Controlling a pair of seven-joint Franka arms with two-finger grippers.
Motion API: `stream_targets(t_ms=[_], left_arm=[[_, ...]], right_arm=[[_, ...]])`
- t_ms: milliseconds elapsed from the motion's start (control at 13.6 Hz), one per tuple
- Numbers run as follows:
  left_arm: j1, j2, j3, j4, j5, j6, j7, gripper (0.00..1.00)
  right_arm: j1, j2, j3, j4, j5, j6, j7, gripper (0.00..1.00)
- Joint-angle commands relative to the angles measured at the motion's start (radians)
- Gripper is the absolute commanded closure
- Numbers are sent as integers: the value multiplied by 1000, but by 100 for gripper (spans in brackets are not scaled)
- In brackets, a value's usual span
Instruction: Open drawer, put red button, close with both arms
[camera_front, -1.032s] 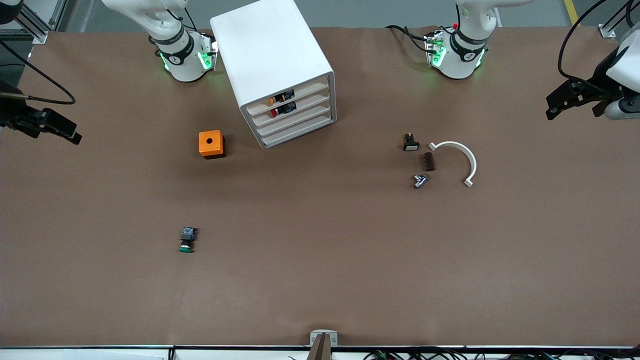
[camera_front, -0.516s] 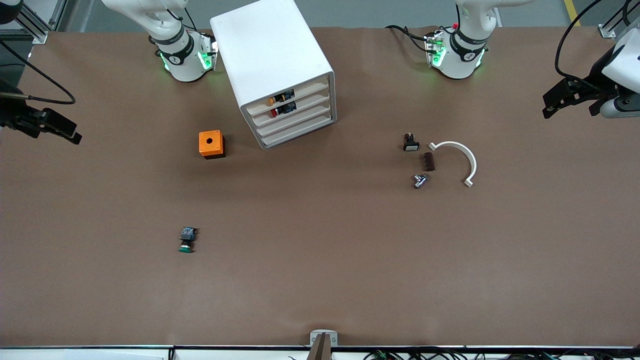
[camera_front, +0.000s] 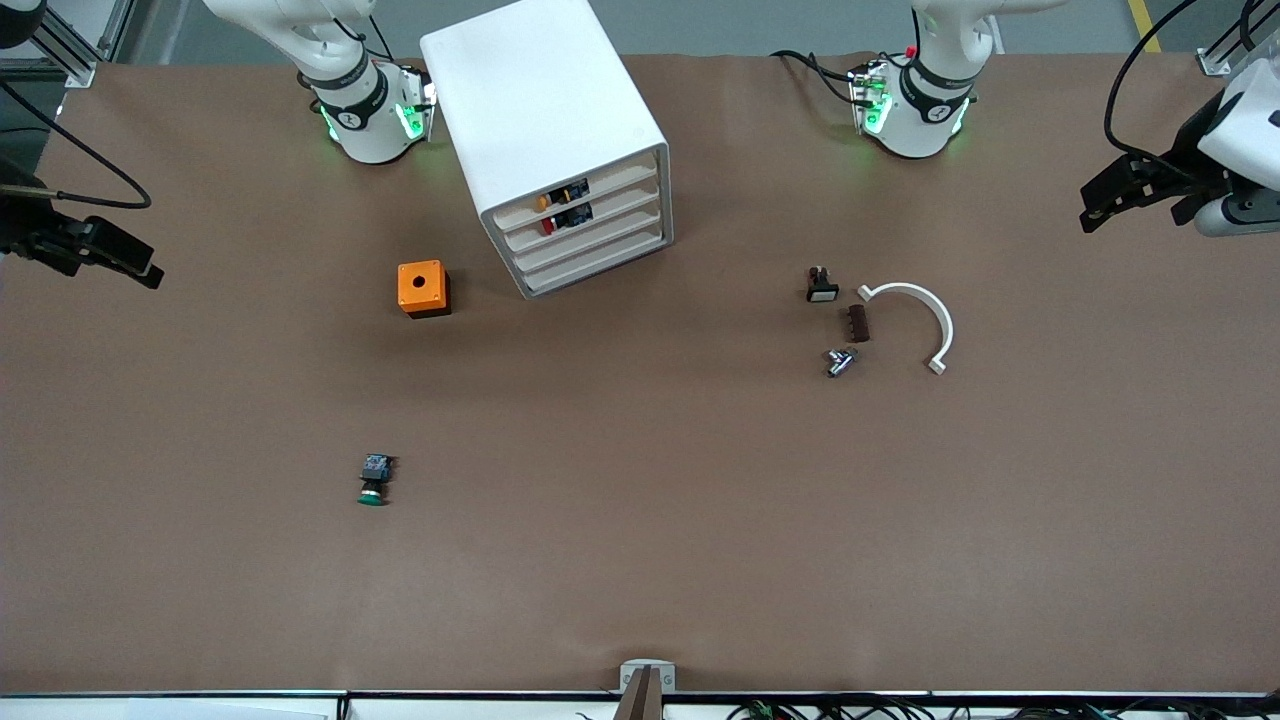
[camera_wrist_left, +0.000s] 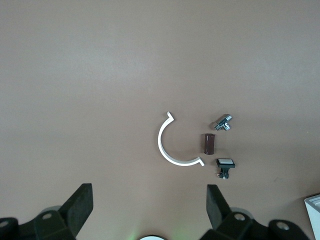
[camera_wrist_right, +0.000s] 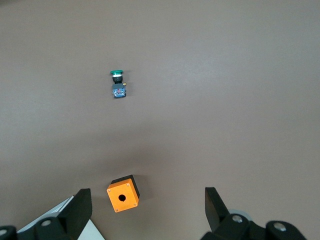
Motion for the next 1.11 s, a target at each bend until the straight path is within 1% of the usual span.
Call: stream_targets(t_ms=[0,221,590,1032], left_arm=[[2,7,-7,23,-9,-17,-1,0],[5,8,-21,25,-1,-20,4,0],[6,8,-21,28,-4,-32,51,0],[5,13,-21,28,-10,-46,44,0]], right_arm=[[-20,-19,15,-17,-13,-2,-13,0],[-17,-19,15,-18,-13,-1,-13,0],[-20,-19,15,-20,-11,-1,-13,0],[-17,-19,15,-18,-11,-1,-13,0]])
